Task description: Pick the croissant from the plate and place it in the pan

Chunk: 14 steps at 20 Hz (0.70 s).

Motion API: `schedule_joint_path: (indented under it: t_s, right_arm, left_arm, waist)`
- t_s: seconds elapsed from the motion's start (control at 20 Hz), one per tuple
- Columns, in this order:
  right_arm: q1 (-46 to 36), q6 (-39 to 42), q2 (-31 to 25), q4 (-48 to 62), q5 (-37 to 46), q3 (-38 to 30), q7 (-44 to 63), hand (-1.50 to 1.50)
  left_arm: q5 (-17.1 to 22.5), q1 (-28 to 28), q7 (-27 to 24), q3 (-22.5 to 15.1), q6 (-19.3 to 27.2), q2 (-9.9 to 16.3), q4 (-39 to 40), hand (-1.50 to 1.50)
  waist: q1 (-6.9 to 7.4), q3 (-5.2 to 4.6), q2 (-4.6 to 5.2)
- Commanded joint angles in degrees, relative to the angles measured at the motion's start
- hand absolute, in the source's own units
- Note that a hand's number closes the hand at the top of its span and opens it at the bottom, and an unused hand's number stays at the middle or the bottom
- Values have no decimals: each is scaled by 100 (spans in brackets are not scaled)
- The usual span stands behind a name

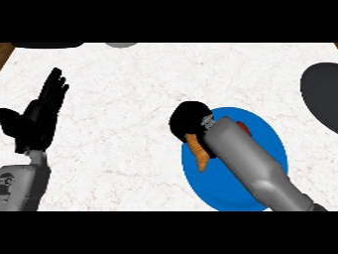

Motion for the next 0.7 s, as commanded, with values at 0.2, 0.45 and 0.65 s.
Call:
schedule_joint_path:
  t_s: [0.2, 0.45, 0.65]
  right_arm:
    - [749, -445, 26, 243, -854, -2729, 2884, 150]
    - [885, -1399, 428, -558, -1052, -3371, 4620, 150]
    - [865, -2588, 434, -1736, -518, -3027, 5059, 150]
  left_arm:
    - [57, 320, -61, 264, 126, 78, -63, 0]
    - [4, 455, -145, 28, 39, -71, -195, 0]
    - [5, 449, -91, 6, -66, 7, -176, 0]
  waist:
    - [-538, 10, -103]
    - [-254, -4, -92]
    - [-236, -4, -104]
